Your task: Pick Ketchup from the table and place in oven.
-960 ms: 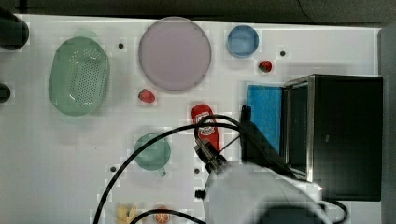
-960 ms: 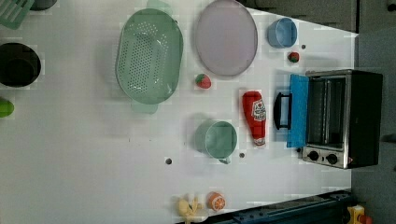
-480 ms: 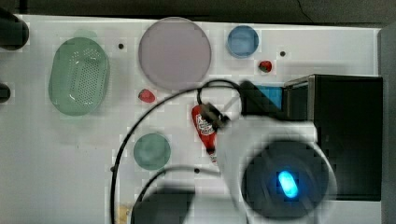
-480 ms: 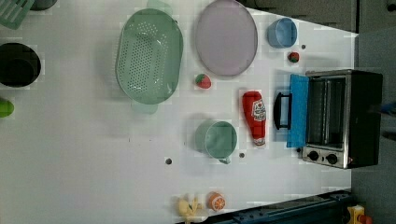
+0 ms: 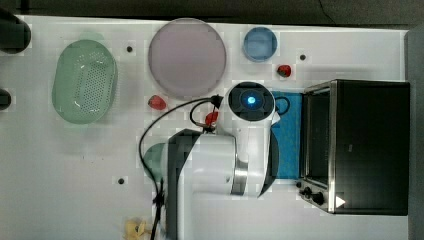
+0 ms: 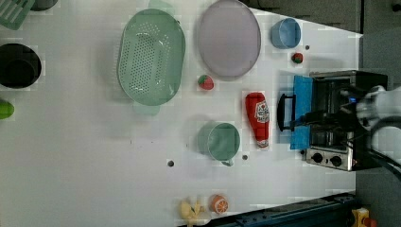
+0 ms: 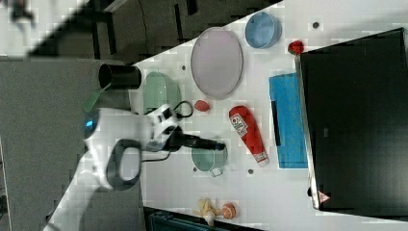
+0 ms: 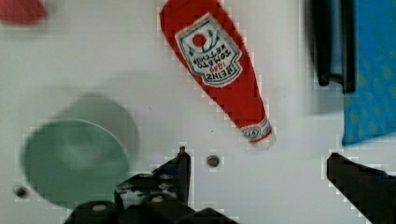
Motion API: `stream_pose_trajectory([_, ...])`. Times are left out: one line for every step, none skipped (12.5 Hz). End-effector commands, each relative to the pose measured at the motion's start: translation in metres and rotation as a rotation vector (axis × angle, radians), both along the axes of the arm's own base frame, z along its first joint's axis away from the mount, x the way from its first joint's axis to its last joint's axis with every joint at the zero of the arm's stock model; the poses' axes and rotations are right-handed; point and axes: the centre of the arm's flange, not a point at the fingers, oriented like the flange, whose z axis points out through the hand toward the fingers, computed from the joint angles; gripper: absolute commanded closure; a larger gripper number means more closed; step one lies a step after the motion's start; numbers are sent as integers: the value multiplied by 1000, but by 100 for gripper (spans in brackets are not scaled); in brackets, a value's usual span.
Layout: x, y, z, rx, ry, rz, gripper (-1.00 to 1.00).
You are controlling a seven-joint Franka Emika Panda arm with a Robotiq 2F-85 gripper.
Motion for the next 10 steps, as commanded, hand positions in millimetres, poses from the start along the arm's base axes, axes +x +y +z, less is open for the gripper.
stream_pose_trajectory([19,-7,-8,44,-82,328,-100])
stream_pose_trajectory([22,-7,-29,45,-68,329,-100])
stream_pose_trajectory([23,-5,-49,47,-54,332,-100])
stream_pose_trajectory([25,-3,-66,48,-46,336,-100])
stream_pose_trajectory([26,-1,-82,51,-45,350,-100])
stream_pose_trajectory([27,2,-97,58,-45,385,-100])
stream_pose_trajectory([27,5,-110,69,-47,434,-100])
stream_pose_trajectory([27,5,-122,70,-53,447,-100])
stream_pose_trajectory([29,5,-130,65,-71,449,-100])
stream_pose_trajectory([29,5,-139,61,-86,452,-100])
